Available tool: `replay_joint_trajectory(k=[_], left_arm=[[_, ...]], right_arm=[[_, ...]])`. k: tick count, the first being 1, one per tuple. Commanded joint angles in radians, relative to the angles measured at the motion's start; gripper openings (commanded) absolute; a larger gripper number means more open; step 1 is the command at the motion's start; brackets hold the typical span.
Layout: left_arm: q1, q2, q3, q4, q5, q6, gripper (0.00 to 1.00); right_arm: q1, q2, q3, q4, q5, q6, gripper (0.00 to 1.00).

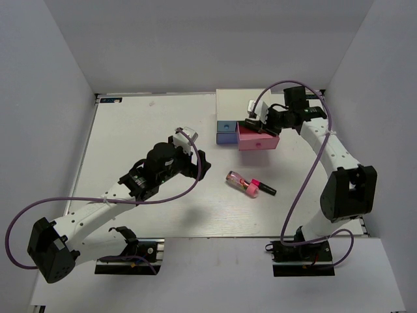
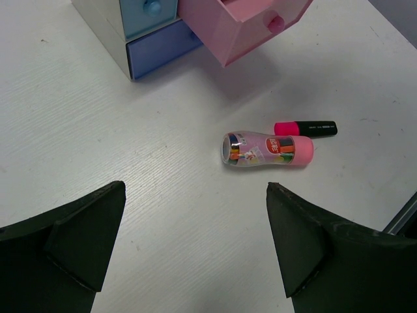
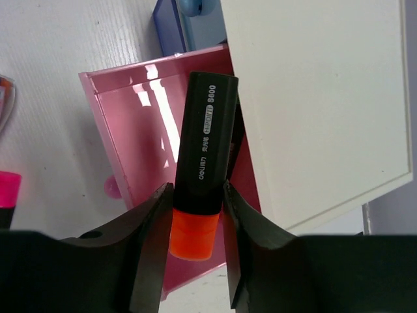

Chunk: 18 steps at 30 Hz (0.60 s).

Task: Sort the stationery into containers
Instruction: Place the pen in the drawer.

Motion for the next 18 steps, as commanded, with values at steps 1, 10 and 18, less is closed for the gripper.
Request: replay_joint_trajectory(k=[1,10,18], left_arm=[[0.003,-0.011,0.0,0.004,0.018,0.014,0.99],[0.003,-0.011,0.0,0.013,0.073,0.042,0.99],[0.003,0.004,-0.039,0.1,0.31,0.111,0.55]], right_arm=[[0.004,0.017,0.061,0.0,-0.015,-0.005,0.41],[0.004,-0.02,0.027,0.056,-0.01,0.061,0.57],[0.0,-0.202,-0.057,0.01,-0.098,0.181,0.19]])
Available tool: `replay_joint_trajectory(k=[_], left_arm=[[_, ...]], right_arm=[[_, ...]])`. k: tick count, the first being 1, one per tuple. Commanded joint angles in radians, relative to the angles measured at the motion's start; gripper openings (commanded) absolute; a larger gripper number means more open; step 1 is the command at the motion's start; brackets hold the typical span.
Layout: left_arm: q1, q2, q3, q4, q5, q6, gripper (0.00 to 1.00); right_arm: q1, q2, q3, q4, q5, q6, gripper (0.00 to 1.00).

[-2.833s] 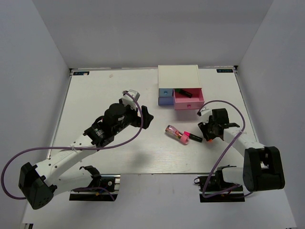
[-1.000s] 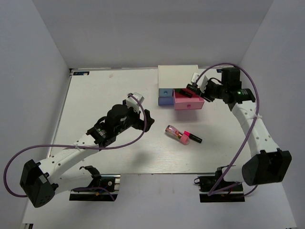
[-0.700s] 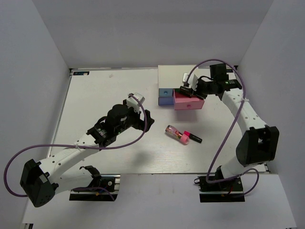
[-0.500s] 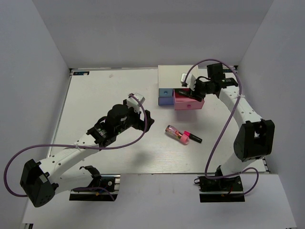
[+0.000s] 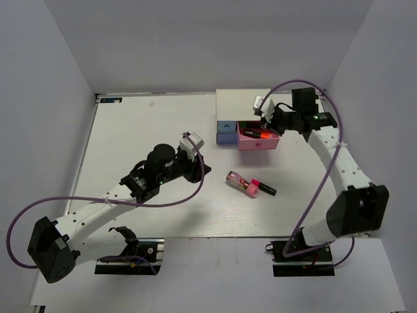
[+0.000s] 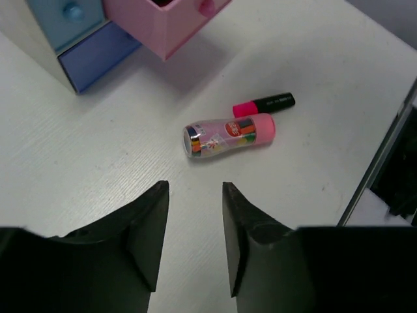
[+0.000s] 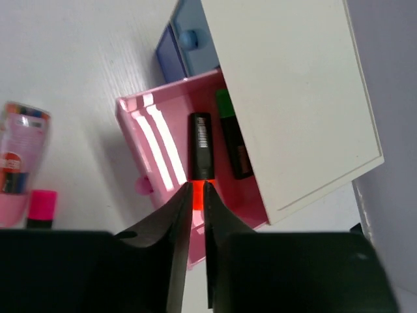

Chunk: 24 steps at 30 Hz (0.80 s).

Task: Sort the stationery into containers
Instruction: Place the pen in the drawer, then pick up the pen from the center of the board.

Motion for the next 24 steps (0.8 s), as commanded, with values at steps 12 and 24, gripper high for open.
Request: replay_joint_trajectory(k=[12,24], left_arm=[[0.002,0.074,0.046,-0.019,0.17,0.048,0.71],[0.002,0.14,0.097,-0.125,0.111,0.057,0.72]], right_arm=[[0.024,-0.538,-0.658,-0.074,-0.039,-0.043,0.7],[0.056,-0.311,-0.693,0.143,0.112,0.072,0.77]])
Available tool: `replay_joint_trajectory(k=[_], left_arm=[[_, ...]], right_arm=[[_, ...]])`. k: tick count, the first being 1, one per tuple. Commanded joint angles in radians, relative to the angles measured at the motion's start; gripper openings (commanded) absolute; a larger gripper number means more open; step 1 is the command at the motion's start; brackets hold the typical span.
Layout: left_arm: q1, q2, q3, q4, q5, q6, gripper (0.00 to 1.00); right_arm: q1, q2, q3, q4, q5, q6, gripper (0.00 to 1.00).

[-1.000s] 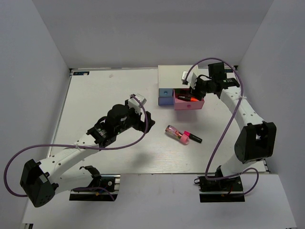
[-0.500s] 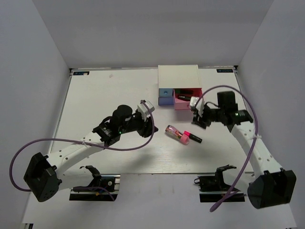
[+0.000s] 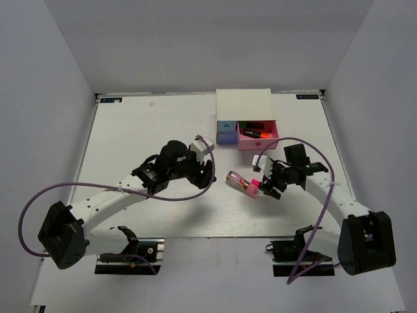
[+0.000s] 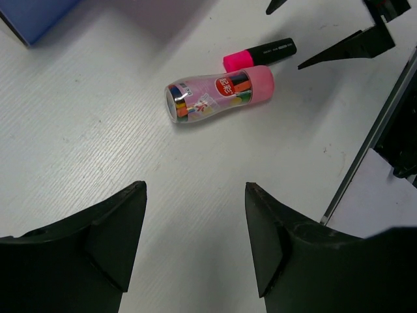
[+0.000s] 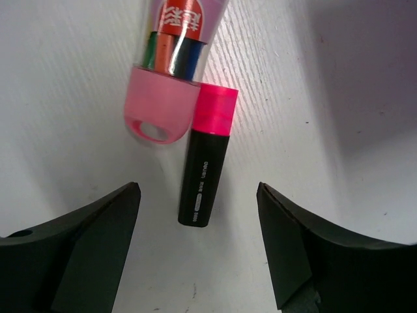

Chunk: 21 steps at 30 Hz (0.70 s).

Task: Sort the stationery into containers
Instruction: Pick up the pen from the center of the board.

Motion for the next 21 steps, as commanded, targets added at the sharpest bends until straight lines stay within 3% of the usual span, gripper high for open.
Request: replay_joint_trajectory(k=[1,21], left_arm=[[0.003,-0.006,0.05,-0.033,-0.011,0.019,0.72],[0.003,-0.017,0.05,-0.042,-0.002,0.019,0.73]], right_arm=[[0.015,0.063,0.031,0.109,0.059,0.043,0.79],[0.034,0.275,0.037,0.223,0.16,0.112,0.74]])
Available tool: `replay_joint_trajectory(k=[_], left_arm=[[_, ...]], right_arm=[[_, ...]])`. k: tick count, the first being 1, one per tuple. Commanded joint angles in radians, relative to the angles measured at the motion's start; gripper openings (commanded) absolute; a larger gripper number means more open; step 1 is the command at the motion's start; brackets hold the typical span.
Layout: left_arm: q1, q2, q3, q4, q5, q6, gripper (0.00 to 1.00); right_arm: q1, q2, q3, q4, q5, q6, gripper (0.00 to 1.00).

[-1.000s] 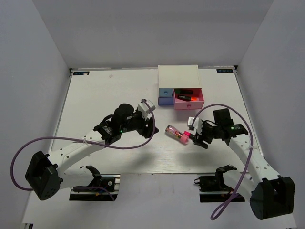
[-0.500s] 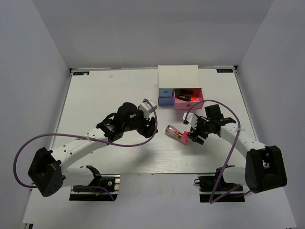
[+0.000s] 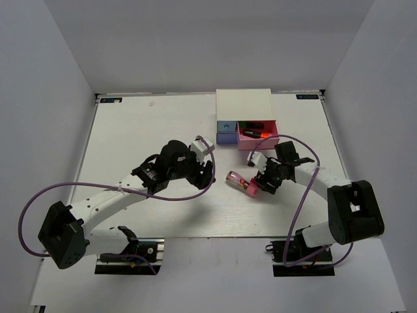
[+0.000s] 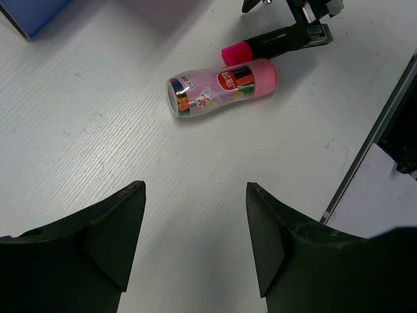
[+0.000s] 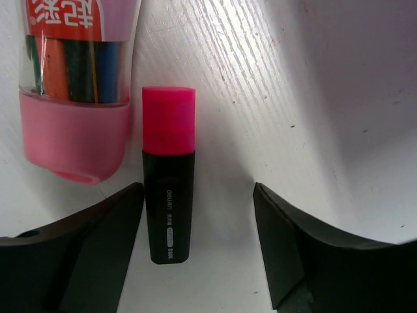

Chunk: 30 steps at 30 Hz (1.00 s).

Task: Sort the stationery into containers
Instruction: Pick up the pen from the center of the board.

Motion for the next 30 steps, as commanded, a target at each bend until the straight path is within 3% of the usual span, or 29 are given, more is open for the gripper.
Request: replay_joint_trajectory(k=[1,3,7,10,21,25,30], left_arm=[[0.003,-0.023,0.038,-0.002,0.005,0.008,0.73],[0.003,-0.023,0.038,-0.002,0.005,0.008,0.73],[0.003,-0.023,0.038,-0.002,-0.006,0.008,0.73],[0.003,-0.023,0.038,-0.002,-0.006,0.008,0.73],[0.003,-0.013,0.038,-0.002,-0.006,0.008,0.73],[0.003,-0.013,0.038,-0.002,-0.006,0.008,0.73],[0.003,-0.003,0.038,-0.002,-0.015,0.017,0.73]], right_arm=[[0.005,0.016,0.019,0.013,0.025,0.004,0.7],[0.007,0.011,0.015,0.004,0.028,-0.002,0.65],[0.01,0.013,0.004,-0.021,0.048,-0.02,0.41],[0.007,-0.021,-0.002,-0.042,0.072,-0.029,0.28],[0.01,-0.361,0.174,-0.26,0.0,-0.094,0.2],[0.009,-0.383,0.275,-0.256,0.018,-0.144,0.2],[0.012,-0.291,0.361,-0.144,0.069,-0.175,0.2]])
